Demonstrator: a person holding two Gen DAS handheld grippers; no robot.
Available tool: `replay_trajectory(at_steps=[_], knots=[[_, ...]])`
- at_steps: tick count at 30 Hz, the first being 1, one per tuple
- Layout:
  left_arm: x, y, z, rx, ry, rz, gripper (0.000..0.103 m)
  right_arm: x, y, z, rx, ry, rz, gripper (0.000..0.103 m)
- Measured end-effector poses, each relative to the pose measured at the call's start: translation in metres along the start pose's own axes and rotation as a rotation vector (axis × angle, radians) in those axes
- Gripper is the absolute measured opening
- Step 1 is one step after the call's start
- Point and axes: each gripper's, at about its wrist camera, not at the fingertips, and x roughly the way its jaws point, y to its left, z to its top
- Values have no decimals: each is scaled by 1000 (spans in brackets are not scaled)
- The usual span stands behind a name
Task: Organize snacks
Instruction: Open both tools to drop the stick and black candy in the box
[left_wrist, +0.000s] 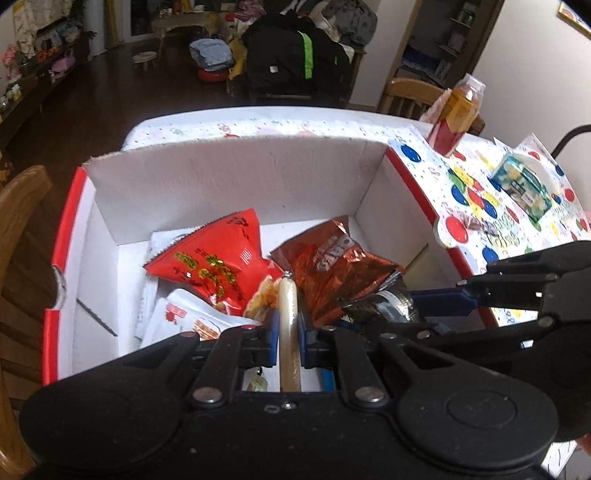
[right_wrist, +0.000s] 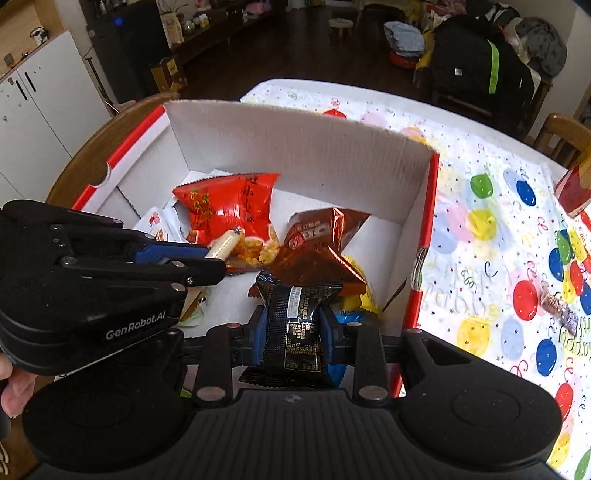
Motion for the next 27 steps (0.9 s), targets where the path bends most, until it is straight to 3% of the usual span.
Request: replay_trajectory(at_steps=[12,14,16,20,27], knots=[[9,3,-4,1,48,-22,10,5,0,-3,-5,45,36,30],[7,5,-3,-10,47,-38,17,3,3,-5,-19,37,19,37],[4,5,-3,-19,45,-48,23,-1,3,-7,-20,23,19,55],[-3,4,-4,-20,37,-49,28,-9,3,-8,-26,7,19,57],[-25,2,-3,-28,-13,-51,47,-34,-4,-12,13,-31,56,59]])
